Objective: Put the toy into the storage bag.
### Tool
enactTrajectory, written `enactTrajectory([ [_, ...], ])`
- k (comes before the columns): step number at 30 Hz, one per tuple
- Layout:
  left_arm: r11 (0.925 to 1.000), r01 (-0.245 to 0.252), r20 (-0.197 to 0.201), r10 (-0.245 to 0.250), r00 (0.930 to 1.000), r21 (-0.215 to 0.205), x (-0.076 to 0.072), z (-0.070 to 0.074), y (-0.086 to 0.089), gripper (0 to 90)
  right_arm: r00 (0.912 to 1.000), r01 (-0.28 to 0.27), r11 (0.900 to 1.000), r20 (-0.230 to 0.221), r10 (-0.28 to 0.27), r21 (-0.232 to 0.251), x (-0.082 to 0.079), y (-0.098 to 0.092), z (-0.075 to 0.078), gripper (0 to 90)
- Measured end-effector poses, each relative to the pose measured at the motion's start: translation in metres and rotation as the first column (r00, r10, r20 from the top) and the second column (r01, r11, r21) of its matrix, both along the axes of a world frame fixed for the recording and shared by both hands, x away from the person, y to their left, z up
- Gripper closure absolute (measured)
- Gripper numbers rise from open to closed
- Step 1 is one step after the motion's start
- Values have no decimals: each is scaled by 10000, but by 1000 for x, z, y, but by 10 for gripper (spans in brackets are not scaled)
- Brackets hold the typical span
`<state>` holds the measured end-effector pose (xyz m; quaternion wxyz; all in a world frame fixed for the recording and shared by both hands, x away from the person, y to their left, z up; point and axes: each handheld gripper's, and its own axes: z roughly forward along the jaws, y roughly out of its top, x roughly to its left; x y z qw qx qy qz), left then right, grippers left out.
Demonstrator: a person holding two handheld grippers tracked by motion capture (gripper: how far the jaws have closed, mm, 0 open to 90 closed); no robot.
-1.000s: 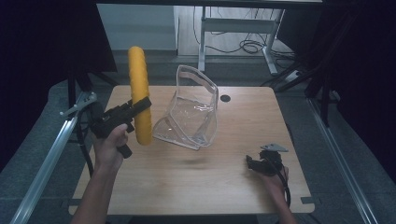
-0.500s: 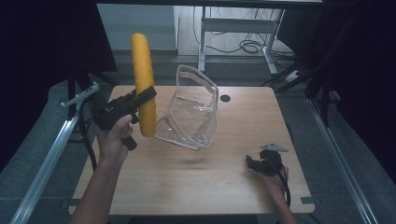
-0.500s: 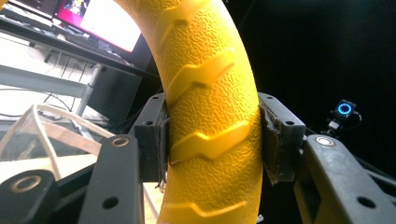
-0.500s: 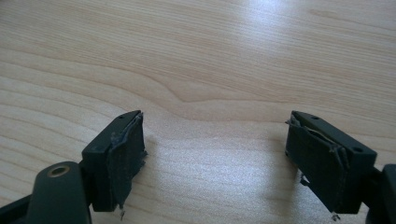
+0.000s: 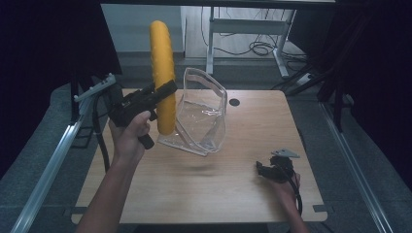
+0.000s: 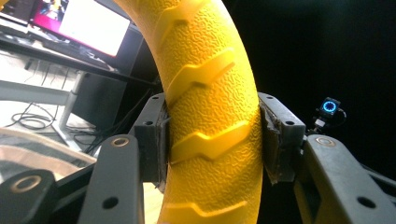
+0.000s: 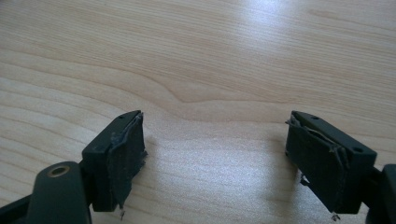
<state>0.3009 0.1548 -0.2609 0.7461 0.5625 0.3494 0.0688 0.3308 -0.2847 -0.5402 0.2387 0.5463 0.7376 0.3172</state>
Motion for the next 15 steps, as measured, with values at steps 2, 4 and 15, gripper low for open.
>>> enactTrajectory([
  [2,9999,135,15,-135,9999,-23,1,4,-5,505,10000,0,10000,0,0,0,0,0,0,199],
  [4,9997,217,34,-217,9998,-72,2,7,-10,504,10000,4,10000,2,-4,0,0,0,0,199],
  [15,9986,535,100,-536,9985,22,9,17,-36,504,10000,4,10000,19,-4,-30,0,0,0,199],
])
